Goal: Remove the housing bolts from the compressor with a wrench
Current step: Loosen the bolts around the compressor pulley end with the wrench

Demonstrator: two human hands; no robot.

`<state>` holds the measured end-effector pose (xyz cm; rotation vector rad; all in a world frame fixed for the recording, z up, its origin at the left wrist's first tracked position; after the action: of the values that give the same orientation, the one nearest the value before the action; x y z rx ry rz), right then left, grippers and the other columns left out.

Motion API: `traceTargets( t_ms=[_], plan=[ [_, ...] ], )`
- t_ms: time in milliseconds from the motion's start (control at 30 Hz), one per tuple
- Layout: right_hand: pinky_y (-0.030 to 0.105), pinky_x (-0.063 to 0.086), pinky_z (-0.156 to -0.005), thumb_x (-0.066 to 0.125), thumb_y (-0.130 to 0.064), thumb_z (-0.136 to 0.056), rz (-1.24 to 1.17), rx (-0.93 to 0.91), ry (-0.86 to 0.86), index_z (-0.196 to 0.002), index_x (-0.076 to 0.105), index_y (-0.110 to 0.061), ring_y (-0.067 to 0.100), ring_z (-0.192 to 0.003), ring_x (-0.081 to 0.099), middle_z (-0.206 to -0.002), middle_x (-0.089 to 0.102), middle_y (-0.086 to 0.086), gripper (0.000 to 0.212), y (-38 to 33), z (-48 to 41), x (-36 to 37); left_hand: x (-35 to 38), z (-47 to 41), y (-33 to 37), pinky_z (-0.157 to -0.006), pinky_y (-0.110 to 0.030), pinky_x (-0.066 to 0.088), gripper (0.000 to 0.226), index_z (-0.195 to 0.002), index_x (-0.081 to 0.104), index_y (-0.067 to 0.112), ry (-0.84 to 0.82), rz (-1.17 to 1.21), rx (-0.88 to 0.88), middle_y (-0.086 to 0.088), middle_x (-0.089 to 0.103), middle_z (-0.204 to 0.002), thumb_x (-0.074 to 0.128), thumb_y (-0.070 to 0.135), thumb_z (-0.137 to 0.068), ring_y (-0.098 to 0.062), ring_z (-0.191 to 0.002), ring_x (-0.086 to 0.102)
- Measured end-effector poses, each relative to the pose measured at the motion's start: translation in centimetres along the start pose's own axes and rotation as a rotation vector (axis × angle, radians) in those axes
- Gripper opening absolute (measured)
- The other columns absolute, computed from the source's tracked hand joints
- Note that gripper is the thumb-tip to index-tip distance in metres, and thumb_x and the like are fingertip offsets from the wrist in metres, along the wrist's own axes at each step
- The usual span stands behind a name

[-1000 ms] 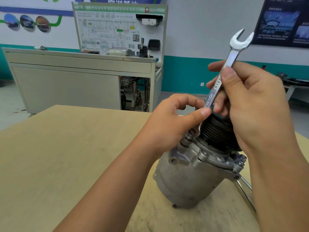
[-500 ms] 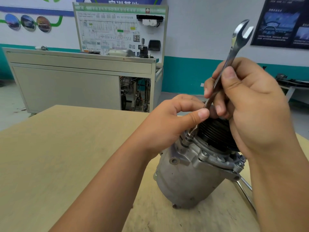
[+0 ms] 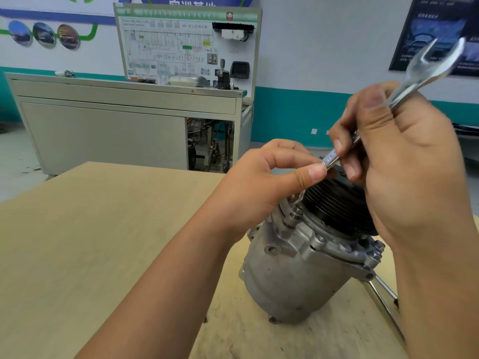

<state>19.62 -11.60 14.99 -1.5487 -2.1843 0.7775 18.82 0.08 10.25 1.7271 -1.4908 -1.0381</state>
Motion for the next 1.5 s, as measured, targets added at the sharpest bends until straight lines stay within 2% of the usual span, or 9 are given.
traceTargets(
  t_ms=[133,433,600,667,833,967,1067,1233,1500],
  plan=[
    [0.014,0.032,-0.040,0.039,-0.031,-0.097,0.045,0.003,0.008,-0.076,0.047,-0.018,0.003,-0.040,0.038,-0.054,0.049,-0.003,0.026,0.0,0.0,-0.2,0.5,0.1,0.0,-0.087,-0.014,0.046,0.017,-0.077,0.075,0.026,-0.005,0.031,-0.023,0.011,0.058,-0.094,0.066,0.035,-0.065,0.004,-0.092,0.057],
    [0.013,0.034,-0.040,0.036,-0.030,-0.097,0.055,0.052,-0.010,-0.082,0.050,-0.017,0.002,-0.039,0.039,-0.054,0.052,-0.003,0.024,0.6,0.0,-0.5,0.6,0.0,-0.3,-0.092,-0.023,0.044,0.015,-0.072,0.076,0.031,0.014,0.002,-0.054,0.017,0.058,-0.091,0.068,0.039,-0.061,0.005,-0.094,0.057],
    [0.013,0.033,-0.040,0.035,-0.030,-0.099,0.103,0.026,-0.027,-0.084,0.053,-0.019,0.004,-0.039,0.038,-0.056,0.056,-0.002,0.026,0.5,-0.1,-0.7,0.6,0.1,-0.3,-0.072,-0.016,0.050,0.014,-0.069,0.075,0.028,0.031,0.041,-0.054,0.010,0.057,-0.093,0.069,0.036,-0.059,0.004,-0.083,0.059],
    [0.012,0.032,-0.040,0.035,-0.030,-0.099,0.109,0.026,-0.041,-0.085,0.053,-0.019,0.005,-0.037,0.038,-0.057,0.058,-0.001,0.026,0.5,-0.1,-0.7,0.6,0.1,-0.2,-0.068,-0.019,0.049,0.011,-0.066,0.075,0.029,0.034,0.052,-0.054,0.010,0.057,-0.092,0.070,0.035,-0.059,0.003,-0.080,0.059],
    [0.013,0.036,-0.042,0.038,-0.036,-0.096,0.088,0.092,-0.083,-0.085,0.053,-0.020,0.007,-0.037,0.041,-0.063,0.064,0.001,0.025,0.9,-0.1,-1.0,0.6,0.0,-0.4,-0.088,-0.032,0.044,0.008,-0.063,0.073,0.034,0.044,-0.013,-0.050,0.020,0.059,-0.087,0.070,0.040,-0.059,0.000,-0.091,0.058],
    [0.019,0.036,-0.039,0.040,-0.037,-0.094,0.075,0.100,-0.128,-0.076,0.054,-0.022,0.012,-0.037,0.046,-0.066,0.066,0.006,0.027,0.7,-0.2,-1.0,0.5,0.0,-0.3,-0.093,-0.035,0.044,0.006,-0.062,0.072,0.036,0.038,-0.033,-0.035,0.024,0.059,-0.085,0.071,0.041,-0.059,0.001,-0.093,0.058],
    [0.021,0.037,-0.037,0.046,-0.048,-0.086,0.092,0.112,-0.160,-0.068,0.059,-0.027,0.018,-0.036,0.049,-0.067,0.063,0.017,0.031,0.6,-0.2,-1.1,0.5,0.0,-0.2,-0.097,-0.040,0.045,0.006,-0.061,0.071,0.036,0.043,-0.048,-0.024,0.022,0.059,-0.088,0.072,0.041,-0.058,0.000,-0.095,0.058],
    [0.022,0.044,-0.036,0.051,-0.040,-0.083,0.078,0.093,-0.134,-0.083,0.050,-0.023,0.017,-0.038,0.058,-0.068,0.067,0.005,0.017,0.4,-0.4,-1.6,0.7,0.1,0.1,-0.102,-0.051,0.043,0.007,-0.059,0.068,0.036,0.051,-0.048,0.000,0.007,0.061,-0.099,0.074,0.040,-0.059,-0.010,-0.106,0.058],
    [0.020,0.044,-0.039,0.049,-0.039,-0.088,0.077,0.094,-0.123,-0.078,0.050,-0.027,0.015,-0.042,0.059,-0.069,0.068,0.002,0.016,0.5,-0.3,-1.6,0.6,0.1,-0.4,-0.100,-0.041,0.045,0.009,-0.068,0.073,0.038,0.033,-0.044,-0.031,0.021,0.059,-0.094,0.072,0.041,-0.060,0.000,-0.101,0.057]
  ],
)
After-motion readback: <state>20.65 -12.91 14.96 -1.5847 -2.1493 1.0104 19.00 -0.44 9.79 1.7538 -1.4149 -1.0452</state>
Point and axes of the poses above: each hand's wrist, its own z-axis away from the middle knuckle, its own x-axis out of the palm, y = z × x, the point moved 6 cm from there along -z, towards the middle knuckle
